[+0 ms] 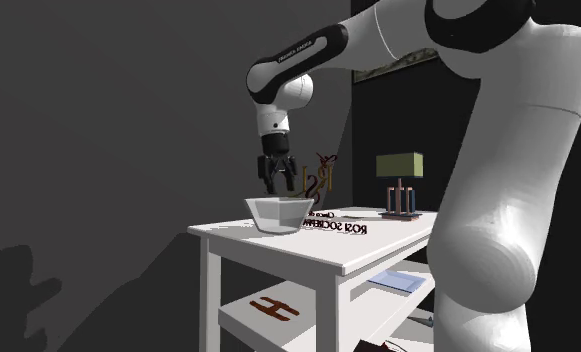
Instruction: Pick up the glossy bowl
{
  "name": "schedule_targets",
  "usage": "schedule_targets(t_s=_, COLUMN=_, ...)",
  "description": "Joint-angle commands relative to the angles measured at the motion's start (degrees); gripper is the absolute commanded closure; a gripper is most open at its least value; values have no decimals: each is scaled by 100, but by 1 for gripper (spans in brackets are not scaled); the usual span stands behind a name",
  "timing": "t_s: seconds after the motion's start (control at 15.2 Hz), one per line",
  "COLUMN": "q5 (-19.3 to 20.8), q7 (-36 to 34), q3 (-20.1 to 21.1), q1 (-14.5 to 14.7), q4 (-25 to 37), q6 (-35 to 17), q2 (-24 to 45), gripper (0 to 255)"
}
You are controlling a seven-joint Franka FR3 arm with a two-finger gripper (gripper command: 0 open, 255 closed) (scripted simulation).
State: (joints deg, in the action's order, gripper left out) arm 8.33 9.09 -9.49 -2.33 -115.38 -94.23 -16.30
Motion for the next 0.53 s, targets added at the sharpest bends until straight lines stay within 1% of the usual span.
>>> schedule_targets(t_s=0.0, q5=-54, q7=229, q3=-107, q1=-15, q4=497, q6=-8, q2=463, gripper=0)
schedule_targets(t_s=0.4, q5=-337, q7=885, q3=-348, q1=-136, q4=2080, q6=133, q2=1815, gripper=0)
schedule_targets(t_s=0.46, q5=-334, q7=877, q3=-343, q1=-140, q4=1991, q6=54, q2=1806, gripper=0)
